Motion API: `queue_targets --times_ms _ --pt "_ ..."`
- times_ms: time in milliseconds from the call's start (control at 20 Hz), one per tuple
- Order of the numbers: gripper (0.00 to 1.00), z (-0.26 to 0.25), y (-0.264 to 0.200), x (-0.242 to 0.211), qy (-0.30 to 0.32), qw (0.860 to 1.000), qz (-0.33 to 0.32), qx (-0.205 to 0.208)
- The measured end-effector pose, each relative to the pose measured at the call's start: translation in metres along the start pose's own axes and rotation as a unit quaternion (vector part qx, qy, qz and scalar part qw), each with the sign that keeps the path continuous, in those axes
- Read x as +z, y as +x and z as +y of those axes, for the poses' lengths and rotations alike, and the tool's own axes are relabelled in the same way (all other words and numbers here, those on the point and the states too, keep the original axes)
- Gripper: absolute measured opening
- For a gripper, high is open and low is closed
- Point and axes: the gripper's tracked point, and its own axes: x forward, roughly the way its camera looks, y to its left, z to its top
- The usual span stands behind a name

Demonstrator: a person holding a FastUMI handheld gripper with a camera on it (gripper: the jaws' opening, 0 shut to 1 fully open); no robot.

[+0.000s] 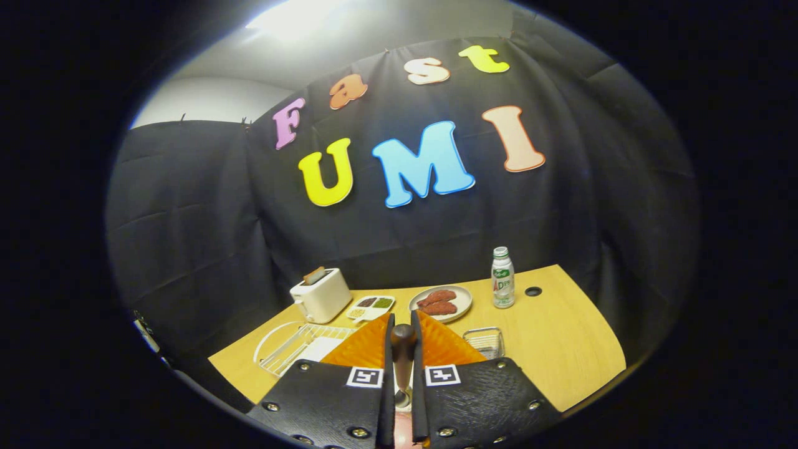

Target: Take the plate from the dish rack, then take the spoon from the basket and place it into the plate.

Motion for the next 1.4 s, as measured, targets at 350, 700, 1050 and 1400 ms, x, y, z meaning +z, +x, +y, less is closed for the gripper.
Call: queue_targets --times_ms 350,700,1050,1400 --pt "0.1 0.064 -0.009 -0.082 -0.059 0.996 0.057 0.045" --pt "0.1 0.087 -0.01 -0.134 -0.104 0.99 0.082 0.054" --pt "0.1 0.096 -0.008 -0.158 -0.11 0.988 0.09 0.067" --pt "0.17 0.093 -0.008 -0.156 -0.109 0.988 0.083 0.07"
